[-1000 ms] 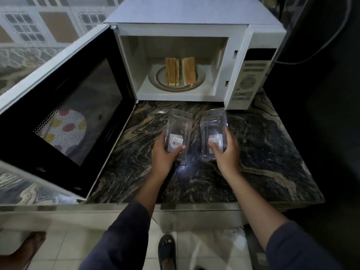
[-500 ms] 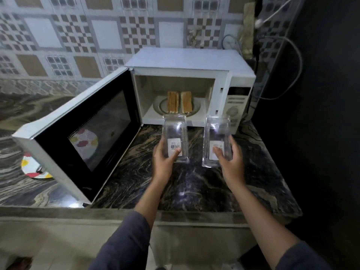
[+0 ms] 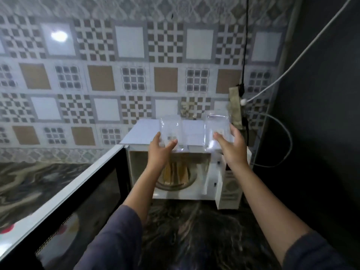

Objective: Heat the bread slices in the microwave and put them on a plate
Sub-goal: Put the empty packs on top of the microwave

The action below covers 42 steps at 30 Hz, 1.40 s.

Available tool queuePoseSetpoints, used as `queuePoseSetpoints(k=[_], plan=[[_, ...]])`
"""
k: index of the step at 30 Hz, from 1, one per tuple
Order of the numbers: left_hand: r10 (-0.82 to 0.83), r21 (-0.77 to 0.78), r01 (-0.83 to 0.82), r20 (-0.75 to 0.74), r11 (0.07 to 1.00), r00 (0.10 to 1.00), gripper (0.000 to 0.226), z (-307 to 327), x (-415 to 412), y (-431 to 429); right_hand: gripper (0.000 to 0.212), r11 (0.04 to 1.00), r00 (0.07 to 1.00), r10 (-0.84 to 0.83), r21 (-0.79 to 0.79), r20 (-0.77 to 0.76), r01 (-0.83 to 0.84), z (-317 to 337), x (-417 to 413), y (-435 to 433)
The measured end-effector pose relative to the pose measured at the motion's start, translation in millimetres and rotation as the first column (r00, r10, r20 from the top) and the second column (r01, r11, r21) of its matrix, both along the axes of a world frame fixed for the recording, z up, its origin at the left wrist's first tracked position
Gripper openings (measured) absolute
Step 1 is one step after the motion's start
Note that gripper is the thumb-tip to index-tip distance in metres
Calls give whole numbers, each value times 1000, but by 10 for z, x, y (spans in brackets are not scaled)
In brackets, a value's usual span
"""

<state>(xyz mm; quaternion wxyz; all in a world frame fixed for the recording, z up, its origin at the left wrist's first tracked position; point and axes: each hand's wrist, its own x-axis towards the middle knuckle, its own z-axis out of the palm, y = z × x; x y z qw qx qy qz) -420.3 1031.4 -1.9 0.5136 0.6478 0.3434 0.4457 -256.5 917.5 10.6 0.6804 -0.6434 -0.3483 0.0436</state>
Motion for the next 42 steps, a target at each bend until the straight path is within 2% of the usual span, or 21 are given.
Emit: queuePoseSetpoints(k=[3,5,8,13,18,21,25,28,32,37,42], plan=[[9,9,-8,-137,1000,991,72,181,254,459,59,994,992,36,-102,-123,-49,245,196,391],[3,8,-1,-210,1000,978,75,266,407,683,56,983,989,33,-172,-144,-58,318,306,625],[6,33,4,-308,999,951,73,298,590,923,50,963,996,23,-265,-84,-44,347,422,882],[46,81,-14,-410,997,911,71,295,709,1189,58,903,997,-24,-425,72,52,295,590,1107],[49,101,4,-509,995,859,68,295,718,1312,51,880,997,3,-474,80,35,295,623,1193],[51,122,22,-558,992,828,64,303,713,1328,55,844,998,22,-535,67,17,300,618,1247],[120,130,-61,-514,990,849,68,331,661,1249,63,827,998,5,-562,57,28,288,579,1249],[197,184,-123,-465,975,863,67,377,594,1106,59,838,995,-72,-538,66,96,289,502,1164],[194,244,-99,-404,965,894,63,536,451,753,49,879,982,-117,-445,148,172,357,307,940],[268,375,-144,-305,916,914,58,737,-63,91,44,940,981,42,-340,191,26,418,-262,598],[434,492,-314,-149,812,889,49,737,-902,-623,36,938,953,243,-294,179,-184,222,-1088,323]])
